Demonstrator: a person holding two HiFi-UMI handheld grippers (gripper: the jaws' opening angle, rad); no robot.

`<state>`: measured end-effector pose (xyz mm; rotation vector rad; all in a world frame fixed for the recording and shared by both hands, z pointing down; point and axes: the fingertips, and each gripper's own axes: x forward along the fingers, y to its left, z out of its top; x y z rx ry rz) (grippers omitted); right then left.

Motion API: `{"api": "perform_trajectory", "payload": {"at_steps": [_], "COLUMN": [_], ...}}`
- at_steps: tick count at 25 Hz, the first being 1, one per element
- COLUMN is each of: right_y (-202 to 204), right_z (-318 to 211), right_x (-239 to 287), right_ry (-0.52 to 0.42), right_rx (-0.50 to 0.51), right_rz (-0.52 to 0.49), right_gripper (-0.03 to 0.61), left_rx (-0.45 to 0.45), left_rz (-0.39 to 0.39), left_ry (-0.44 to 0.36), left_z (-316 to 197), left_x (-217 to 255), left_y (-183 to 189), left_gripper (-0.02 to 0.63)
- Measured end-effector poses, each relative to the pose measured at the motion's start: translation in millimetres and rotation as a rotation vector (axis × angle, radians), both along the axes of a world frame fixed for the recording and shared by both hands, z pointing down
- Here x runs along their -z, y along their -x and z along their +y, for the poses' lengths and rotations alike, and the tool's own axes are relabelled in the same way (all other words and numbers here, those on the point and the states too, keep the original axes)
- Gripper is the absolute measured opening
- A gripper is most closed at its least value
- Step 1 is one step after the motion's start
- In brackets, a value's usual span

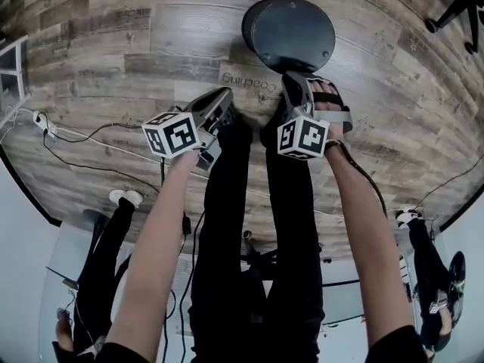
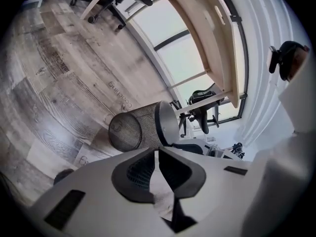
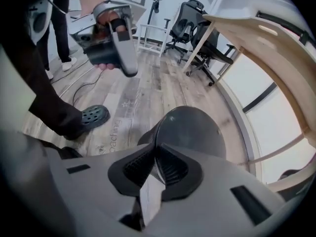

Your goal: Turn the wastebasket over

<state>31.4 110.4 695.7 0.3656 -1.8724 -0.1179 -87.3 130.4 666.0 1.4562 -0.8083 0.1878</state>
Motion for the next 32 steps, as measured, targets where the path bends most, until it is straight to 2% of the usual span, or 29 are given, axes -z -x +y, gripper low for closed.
{"api": "perform_trajectory", "payload": {"at_steps": [2, 9, 14, 21, 27, 32], "right_y": [-3, -3, -1, -5, -21, -25], "right_z": [3, 3, 7, 13, -7, -15], "right_x": [-7, -9, 7, 63, 122, 190], "right_ry": [-0.013, 0.037, 0.075, 0.126, 0.113, 0.159], "right_rx": [0.016, -0.027, -0.040, -0.118, -0.196, -0.313], "right_rz": [0.009, -0.003, -0.008, -0.047, -0.079, -0.201], "right_gripper": [0.032, 0.032, 0.032, 0.034, 0.032, 0.032], "left_rx": [-0.020, -0.037, -0.059, -0.110, -0.104, -0.157], "left_rz": [-0.011, -0.043, -0.055, -0.073, -0.083, -0.140], "left_ry": [-0.011, -0.017, -0.020, -0.041, -0.116, -0.179], "left_z": [-1, -3, -5, -7, -22, -21], "left_x": [0, -5, 9, 56, 117, 173], "left_y": [-1, 0, -5, -18, -28, -34], "left_gripper": [0.038, 0.032, 0.026, 0.020, 0.017, 0.017]}}
